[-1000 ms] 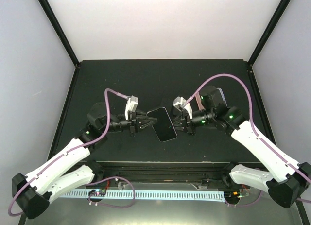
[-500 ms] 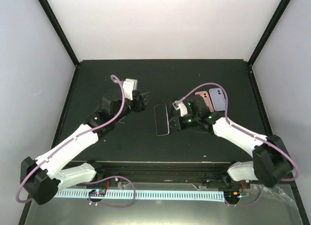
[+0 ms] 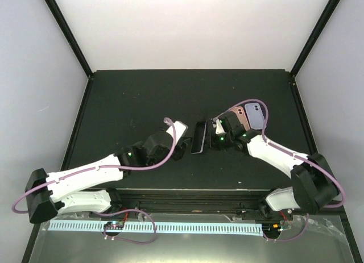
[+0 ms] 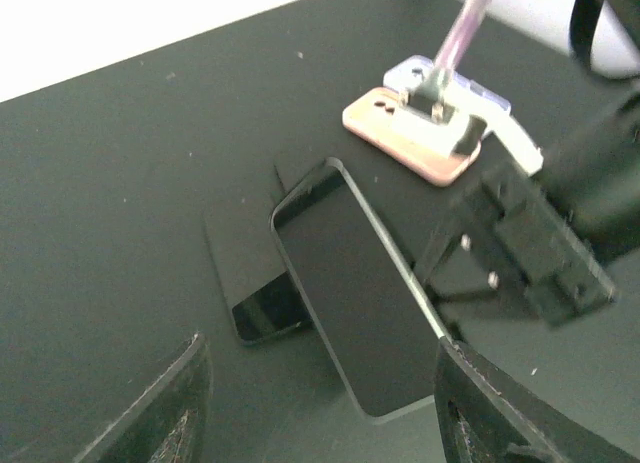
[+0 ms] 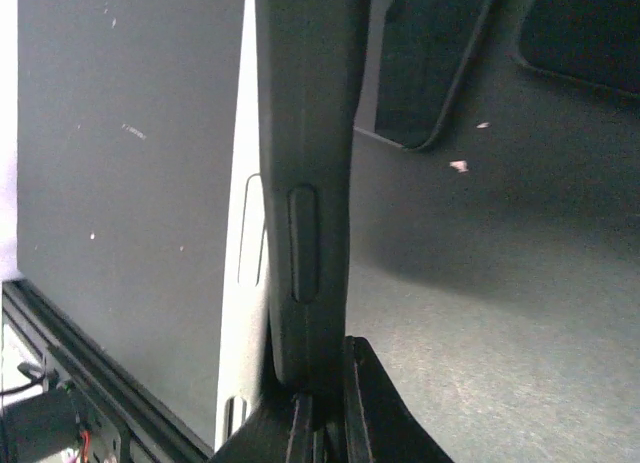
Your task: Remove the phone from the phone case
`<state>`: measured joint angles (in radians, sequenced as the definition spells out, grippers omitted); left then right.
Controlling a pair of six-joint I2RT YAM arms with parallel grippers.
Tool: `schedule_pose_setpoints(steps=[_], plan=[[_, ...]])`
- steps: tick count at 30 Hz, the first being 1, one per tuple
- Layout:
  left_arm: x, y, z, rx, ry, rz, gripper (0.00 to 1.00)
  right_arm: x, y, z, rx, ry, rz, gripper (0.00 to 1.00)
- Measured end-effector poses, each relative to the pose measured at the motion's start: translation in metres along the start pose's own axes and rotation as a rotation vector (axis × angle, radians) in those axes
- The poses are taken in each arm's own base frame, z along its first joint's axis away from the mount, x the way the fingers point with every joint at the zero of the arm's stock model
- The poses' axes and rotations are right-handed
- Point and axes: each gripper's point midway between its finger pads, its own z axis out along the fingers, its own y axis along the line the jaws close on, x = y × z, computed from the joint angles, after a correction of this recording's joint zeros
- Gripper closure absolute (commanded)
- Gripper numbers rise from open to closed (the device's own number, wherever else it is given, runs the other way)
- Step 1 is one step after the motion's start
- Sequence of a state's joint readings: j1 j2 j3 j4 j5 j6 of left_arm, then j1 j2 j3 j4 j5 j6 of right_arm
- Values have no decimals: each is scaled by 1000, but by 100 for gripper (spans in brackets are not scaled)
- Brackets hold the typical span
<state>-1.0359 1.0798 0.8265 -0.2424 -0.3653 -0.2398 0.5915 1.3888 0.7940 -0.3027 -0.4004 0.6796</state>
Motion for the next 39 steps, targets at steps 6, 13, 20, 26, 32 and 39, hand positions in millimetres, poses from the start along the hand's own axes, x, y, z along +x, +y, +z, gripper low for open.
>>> schedule_pose_setpoints(steps=[6, 13, 20, 26, 32, 39], plan=[[41, -20, 12, -10, 108, 154, 37, -2, -13, -3, 45, -22, 77, 99], [68, -34, 22, -46, 166, 323, 36, 3, -41, -6, 89, -19, 188, 99], [67, -37, 32, -72, 145, 467, 42, -3, -45, -12, 76, -36, 241, 99], [67, -51, 49, -47, 153, 573, 45, -4, -41, -12, 38, -25, 258, 99], [67, -61, 58, -19, 134, 653, 45, -6, -29, -14, -35, -7, 277, 99], [58, -69, 62, 6, 111, 724, 49, -8, -17, -17, -97, -10, 275, 99]])
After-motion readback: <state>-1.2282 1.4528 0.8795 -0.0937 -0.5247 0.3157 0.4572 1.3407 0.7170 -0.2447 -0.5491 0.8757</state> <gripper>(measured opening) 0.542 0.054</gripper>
